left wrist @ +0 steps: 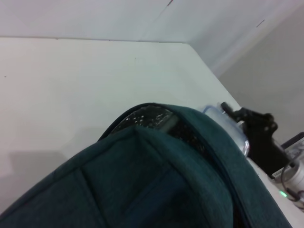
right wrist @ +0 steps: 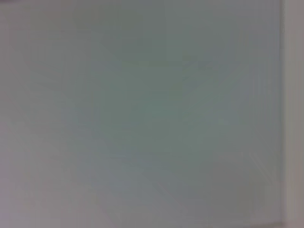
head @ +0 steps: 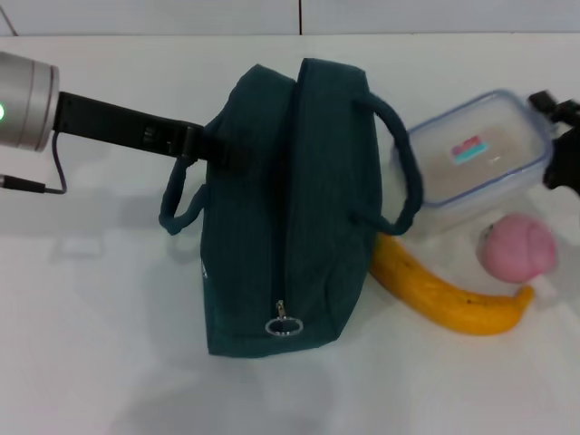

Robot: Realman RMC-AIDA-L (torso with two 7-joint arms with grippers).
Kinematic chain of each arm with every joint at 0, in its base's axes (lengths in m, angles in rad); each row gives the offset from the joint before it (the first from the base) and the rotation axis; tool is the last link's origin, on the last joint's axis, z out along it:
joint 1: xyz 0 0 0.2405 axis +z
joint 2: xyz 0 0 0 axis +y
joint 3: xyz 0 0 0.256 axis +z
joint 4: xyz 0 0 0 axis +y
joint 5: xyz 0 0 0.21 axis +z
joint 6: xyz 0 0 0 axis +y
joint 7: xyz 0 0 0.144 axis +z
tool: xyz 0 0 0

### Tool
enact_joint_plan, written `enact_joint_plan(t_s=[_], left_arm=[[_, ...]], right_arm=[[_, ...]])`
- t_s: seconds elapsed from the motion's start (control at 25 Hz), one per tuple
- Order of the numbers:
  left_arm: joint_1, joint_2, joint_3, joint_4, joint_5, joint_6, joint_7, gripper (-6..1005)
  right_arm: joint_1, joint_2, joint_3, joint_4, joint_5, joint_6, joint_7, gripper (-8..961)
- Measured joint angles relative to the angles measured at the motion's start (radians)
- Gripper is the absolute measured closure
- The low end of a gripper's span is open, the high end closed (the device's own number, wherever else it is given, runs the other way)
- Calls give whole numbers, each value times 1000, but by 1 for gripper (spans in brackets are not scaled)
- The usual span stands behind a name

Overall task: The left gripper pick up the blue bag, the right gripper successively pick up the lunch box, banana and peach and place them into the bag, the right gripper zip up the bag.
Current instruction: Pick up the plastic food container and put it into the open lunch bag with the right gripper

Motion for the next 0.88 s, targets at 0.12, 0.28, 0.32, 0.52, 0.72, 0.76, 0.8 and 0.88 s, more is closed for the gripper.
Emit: enact_joint_plan(t_s=[0.12,0.28,0.32,0.52,0.72,0.76,0.8,0.88], left_arm=[[-7,1,0,0,0,-3,1,947],[-16,3,0,-1,0,-5,0,947],[-20,3,0,-1,0,-5,-1,947],[-37,4,0,0,4,-12,-2,947],[-48,4,5,-2,4,-33,-2,947],[-52,3,6,-4,4,-35,-2,947],[-56,3,6,-6,5,-35,-1,947],[-62,0,6,-8,9,-35,0,947]], right_arm=[[-6,0,60,0,3,-61,0,855],[13,-2,114,-7,5,-152,1,855],[22,-2,120,-13,8,-175,1,855],[69,-4,156,-29,22,-243,1,856],[148,-4,184,-50,23,-251,1,856],[168,-4,195,-52,23,-254,1,856],[184,-4,205,-55,23,-256,0,856],[214,-4,222,-65,23,-259,-2,856]])
